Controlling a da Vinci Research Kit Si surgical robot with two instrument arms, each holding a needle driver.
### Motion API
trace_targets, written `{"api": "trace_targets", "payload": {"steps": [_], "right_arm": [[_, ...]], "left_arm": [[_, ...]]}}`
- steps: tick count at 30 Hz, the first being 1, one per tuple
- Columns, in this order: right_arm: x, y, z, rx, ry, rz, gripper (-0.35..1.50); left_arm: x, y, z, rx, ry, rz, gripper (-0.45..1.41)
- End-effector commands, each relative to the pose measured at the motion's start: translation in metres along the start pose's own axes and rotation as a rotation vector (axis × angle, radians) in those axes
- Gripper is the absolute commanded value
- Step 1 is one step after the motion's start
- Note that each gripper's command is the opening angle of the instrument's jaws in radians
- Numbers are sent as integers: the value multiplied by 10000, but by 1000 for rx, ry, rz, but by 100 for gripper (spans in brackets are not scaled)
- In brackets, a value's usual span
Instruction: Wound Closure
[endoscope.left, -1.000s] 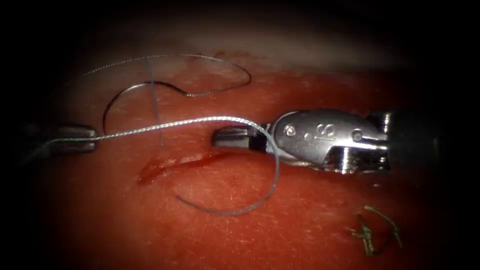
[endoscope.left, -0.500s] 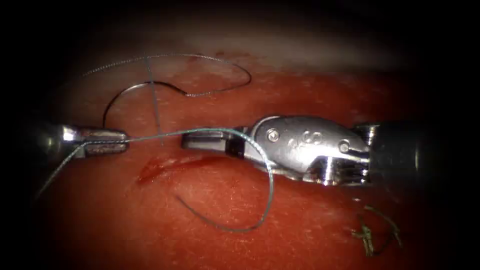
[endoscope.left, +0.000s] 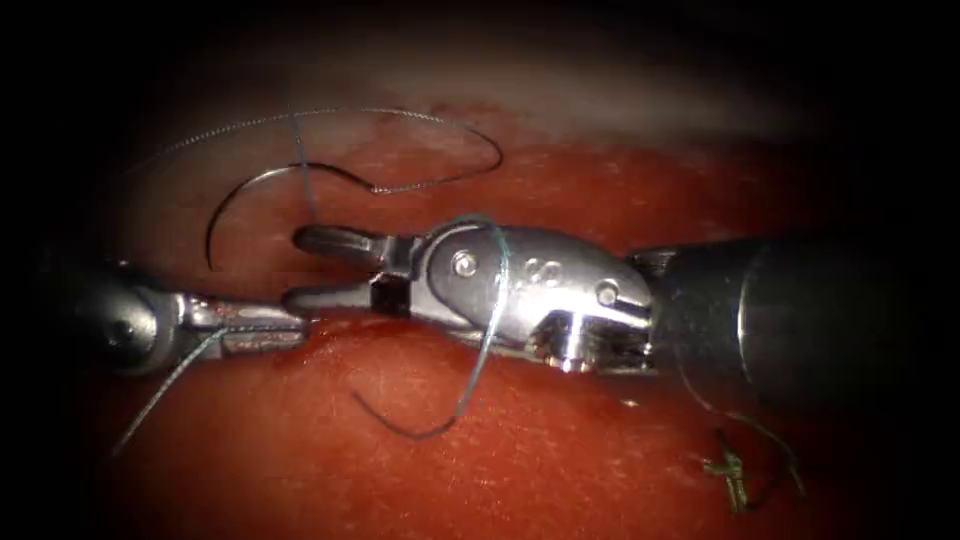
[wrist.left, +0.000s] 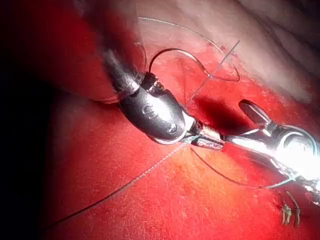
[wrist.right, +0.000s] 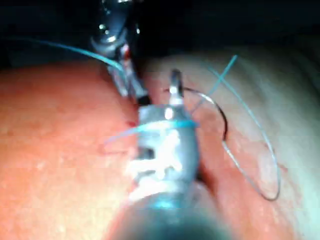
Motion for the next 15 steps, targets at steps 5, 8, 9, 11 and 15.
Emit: {"api": "trace_targets", "payload": {"steps": [5,8,9,11,15], "right_arm": [[-10,3,12,-33,-9,-4,91],[-14,6,12,-39,-38,-17,91],[-20,6,13,-38,-52,-24,91],[-26,5,15,-30,-68,-31,91],[-37,2,20,-1,-100,-44,89]], "left_arm": [[10,14,-7,-29,-4,-11,-35],[20,8,-16,-40,-4,-20,-35],[28,1,-21,-40,-4,-29,-35],[33,-5,-26,-37,-6,-36,-35],[43,-13,-30,-30,-10,-35,-35]]}}
